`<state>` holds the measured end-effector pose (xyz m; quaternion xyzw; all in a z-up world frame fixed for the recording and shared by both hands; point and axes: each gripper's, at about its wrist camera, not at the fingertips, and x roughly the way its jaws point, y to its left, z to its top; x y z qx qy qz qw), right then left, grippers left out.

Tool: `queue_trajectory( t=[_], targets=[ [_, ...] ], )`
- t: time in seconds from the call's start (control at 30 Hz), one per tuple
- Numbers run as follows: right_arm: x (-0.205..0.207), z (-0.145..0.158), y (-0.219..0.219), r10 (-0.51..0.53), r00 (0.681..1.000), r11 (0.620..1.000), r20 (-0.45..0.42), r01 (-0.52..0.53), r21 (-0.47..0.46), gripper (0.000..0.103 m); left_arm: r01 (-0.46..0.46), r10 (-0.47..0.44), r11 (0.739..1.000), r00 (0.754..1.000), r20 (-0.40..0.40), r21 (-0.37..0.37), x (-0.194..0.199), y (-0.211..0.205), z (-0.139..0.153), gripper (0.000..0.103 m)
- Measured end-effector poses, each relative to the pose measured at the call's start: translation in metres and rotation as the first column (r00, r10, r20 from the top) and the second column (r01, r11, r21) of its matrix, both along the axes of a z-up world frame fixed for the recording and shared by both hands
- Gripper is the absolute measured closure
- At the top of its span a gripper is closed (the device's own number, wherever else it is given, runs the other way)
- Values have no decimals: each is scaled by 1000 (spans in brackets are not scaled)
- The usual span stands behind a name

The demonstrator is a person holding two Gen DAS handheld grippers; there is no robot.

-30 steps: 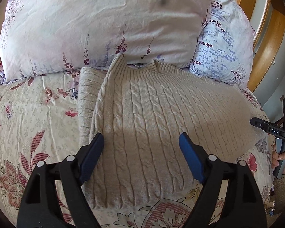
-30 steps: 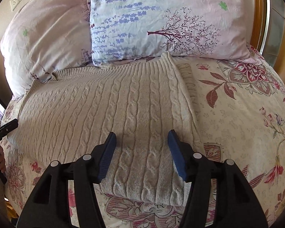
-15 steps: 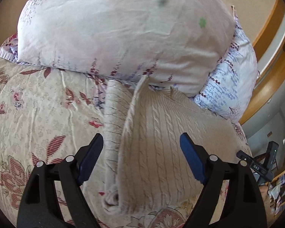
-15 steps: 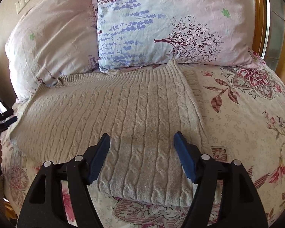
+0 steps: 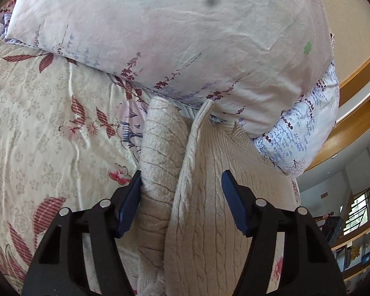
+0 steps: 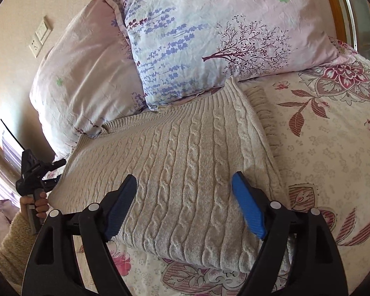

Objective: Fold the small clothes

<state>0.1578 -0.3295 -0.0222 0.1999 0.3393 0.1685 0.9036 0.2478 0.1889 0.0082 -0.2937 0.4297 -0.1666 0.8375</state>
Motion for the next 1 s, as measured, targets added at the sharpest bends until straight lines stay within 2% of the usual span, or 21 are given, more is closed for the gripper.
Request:
queue_trajectory(
  t=[0.13,0.27,0.33,0.37,0.53,0.73,1.0],
  targets=[
    [0,0,-6,10,1000,998,8,-11,55,21,0,-1,998,1000,-25,-58,4,-2,-5,54],
    [-1,1,-9,19,1000,997,13,-20,81,20,4,-7,998,999,-51,-61,7,-8,-5,62],
    [-1,1,-11,21,1000,995,17,-22,95,20,1,-5,999,998,-68,-52,9,-12,-5,75],
    [-2,1,-12,21,1000,994,19,-23,103,20,-2,-2,999,997,-76,-53,11,-14,-5,77],
    [-6,0,-16,21,999,991,33,-25,134,20,-30,26,997,998,-60,-73,9,-23,4,82],
    [-9,1,-22,8,998,984,60,-18,175,20,-33,32,987,999,-9,-154,4,-44,37,84],
    [-12,0,-34,-26,996,973,84,6,233,20,6,1,956,1000,23,-294,10,-118,89,85]
  ],
)
